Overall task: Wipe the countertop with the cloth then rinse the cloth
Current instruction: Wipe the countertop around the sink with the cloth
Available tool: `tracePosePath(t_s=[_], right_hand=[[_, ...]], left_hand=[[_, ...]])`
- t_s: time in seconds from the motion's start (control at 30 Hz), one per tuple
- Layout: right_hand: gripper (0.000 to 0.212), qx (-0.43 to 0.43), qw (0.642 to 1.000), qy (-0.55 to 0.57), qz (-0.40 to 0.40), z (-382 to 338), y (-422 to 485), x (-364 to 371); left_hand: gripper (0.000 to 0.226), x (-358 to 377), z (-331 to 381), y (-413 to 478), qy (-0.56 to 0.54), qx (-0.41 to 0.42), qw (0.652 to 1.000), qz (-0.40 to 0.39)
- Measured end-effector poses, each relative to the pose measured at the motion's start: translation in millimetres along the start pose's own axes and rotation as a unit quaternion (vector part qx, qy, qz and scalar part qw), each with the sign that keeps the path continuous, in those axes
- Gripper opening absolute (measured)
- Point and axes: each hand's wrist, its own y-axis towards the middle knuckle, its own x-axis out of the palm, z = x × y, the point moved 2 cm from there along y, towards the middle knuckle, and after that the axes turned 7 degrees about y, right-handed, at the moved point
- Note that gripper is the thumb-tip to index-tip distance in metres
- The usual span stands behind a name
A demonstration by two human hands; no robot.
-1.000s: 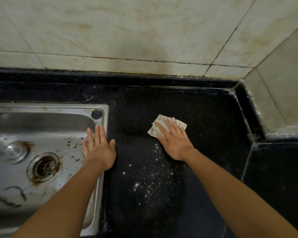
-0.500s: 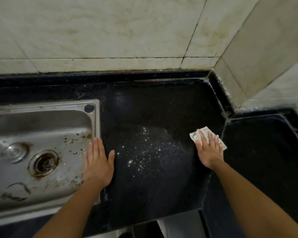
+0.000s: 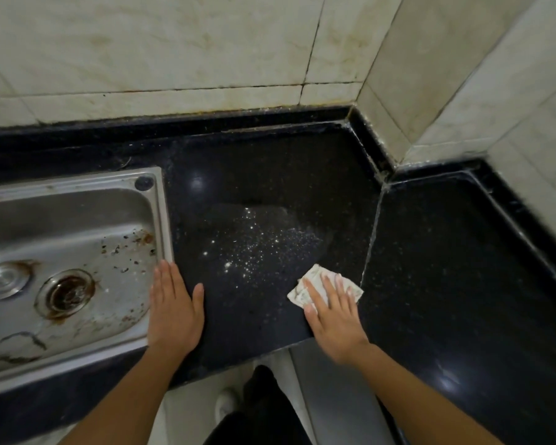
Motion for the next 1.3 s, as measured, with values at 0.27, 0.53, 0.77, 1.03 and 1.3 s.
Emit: tracePosePath(t_s=[0.27,0.53,0.77,1.03,1.3], right_hand=[[0.049,-0.065,0.997,-0.038,-0.023,22.5,19.2,-19.1],[0.055,0.16,0.983,0.059,0.071,87.9,119.4,-86.9],[0.055,0.189,0.97,0.104,0.113,88.5,116.3,-79.1],[0.054,0.019,0.999,0.015,0.03,-3.2,15.3,1.3],[0.051,-0.147,0.984,-0.091,-0.039,-19.7,18.5,0.9]], left_hand=[[0.067,0.3,0.6,-1.0,0.006,0.002,1.0,0.009],[0.069,1.9,2.3,0.3,0.027,-0.001,0.999,0.018],[0.069,1.5,3.5,1.3,0.023,0.003,1.0,0.021],[0.066,-1.8,3.8,-2.1,0.019,0.007,0.999,0.029],[0.066,1.2,1.2,-1.2,0.017,0.0,1.0,0.025]])
